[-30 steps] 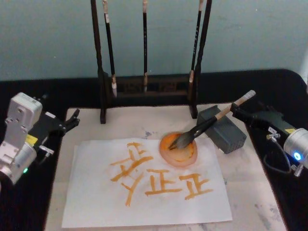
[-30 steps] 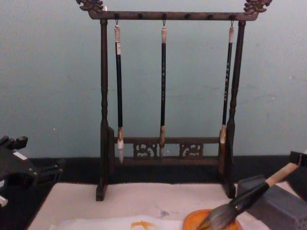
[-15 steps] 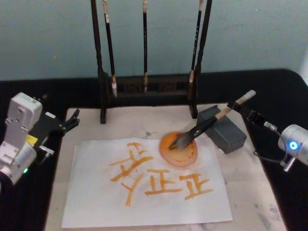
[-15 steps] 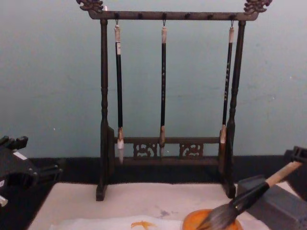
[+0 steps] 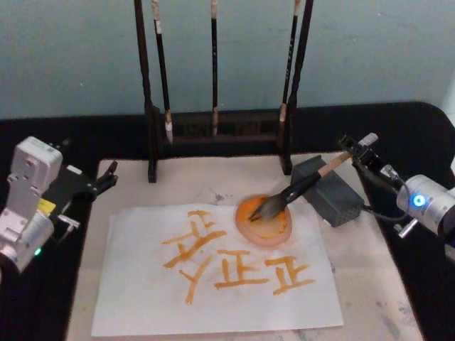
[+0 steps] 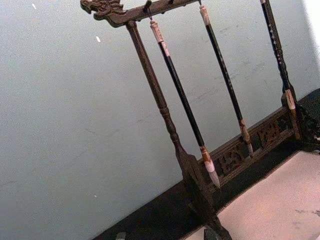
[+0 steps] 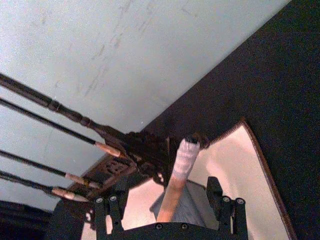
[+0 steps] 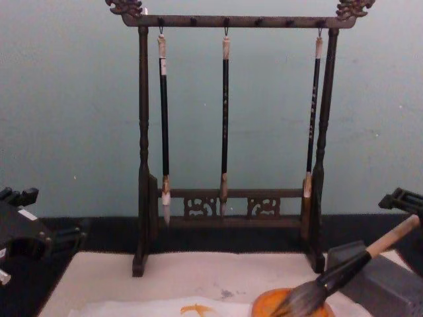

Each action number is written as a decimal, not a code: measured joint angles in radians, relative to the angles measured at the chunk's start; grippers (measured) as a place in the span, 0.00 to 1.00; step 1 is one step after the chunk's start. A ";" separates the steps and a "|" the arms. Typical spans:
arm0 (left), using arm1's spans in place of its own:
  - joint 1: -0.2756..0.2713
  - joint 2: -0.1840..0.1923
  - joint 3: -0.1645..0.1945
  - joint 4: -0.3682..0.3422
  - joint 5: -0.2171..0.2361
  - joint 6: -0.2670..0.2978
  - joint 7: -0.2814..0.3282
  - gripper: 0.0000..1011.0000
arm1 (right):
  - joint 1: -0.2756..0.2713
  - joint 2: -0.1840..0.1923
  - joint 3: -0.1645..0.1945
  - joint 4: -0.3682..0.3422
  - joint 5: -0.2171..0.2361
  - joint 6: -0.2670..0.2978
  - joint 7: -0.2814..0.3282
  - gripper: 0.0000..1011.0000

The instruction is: Pick up the brush from the inkstone, write on the paper, then place the brush back to its original position.

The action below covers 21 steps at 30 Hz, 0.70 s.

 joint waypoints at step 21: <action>0.000 0.000 0.000 0.000 0.000 0.000 0.000 1.00 | 0.069 0.013 -0.058 0.091 0.036 -0.022 0.022 0.99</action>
